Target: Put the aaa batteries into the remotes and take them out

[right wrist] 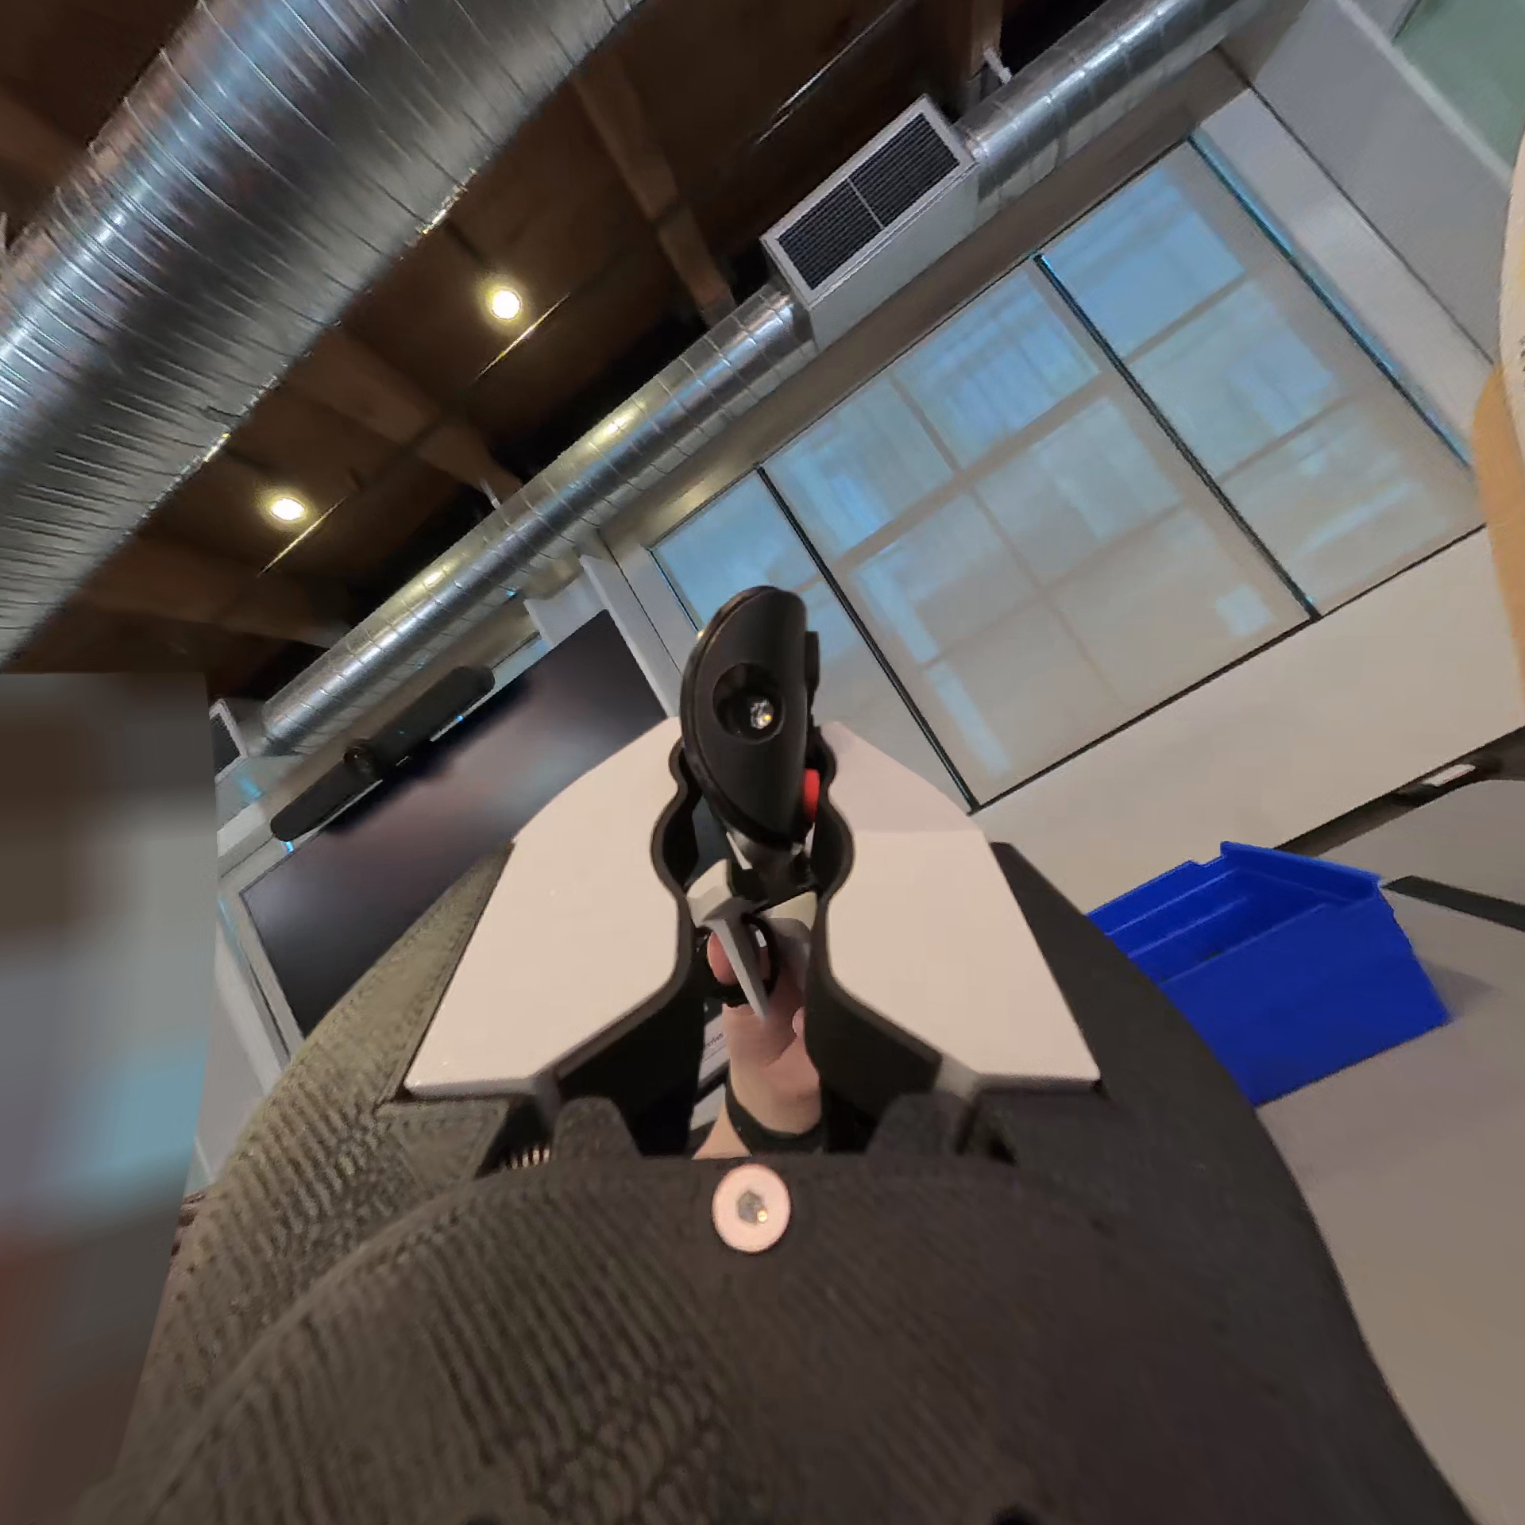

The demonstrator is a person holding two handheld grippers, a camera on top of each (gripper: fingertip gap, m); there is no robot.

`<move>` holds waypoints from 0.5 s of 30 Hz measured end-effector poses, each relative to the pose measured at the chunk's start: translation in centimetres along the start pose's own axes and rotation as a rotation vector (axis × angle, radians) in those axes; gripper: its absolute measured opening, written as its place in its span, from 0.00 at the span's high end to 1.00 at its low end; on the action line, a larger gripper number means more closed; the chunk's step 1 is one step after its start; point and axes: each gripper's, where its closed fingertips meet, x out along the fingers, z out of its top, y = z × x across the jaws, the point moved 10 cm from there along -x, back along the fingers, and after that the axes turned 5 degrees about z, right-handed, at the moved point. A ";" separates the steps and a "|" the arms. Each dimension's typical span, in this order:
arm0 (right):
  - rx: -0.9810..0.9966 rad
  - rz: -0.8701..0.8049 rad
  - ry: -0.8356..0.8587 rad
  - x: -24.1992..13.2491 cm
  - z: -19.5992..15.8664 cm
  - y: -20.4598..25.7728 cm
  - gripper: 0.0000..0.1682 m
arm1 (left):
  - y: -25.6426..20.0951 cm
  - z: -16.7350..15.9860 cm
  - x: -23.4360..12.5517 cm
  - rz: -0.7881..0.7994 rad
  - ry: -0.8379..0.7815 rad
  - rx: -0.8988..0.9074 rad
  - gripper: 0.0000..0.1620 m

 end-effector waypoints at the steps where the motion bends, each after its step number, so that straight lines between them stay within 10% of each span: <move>1: -0.009 -0.003 0.020 -0.1 0.2 0.1 0.85 | 0.0 -0.1 -0.1 -0.009 0.028 0.001 0.85; 15: -0.127 -0.049 0.231 -1.1 1.8 1.9 0.85 | 0.4 0.3 -1.6 0.000 0.237 0.087 0.74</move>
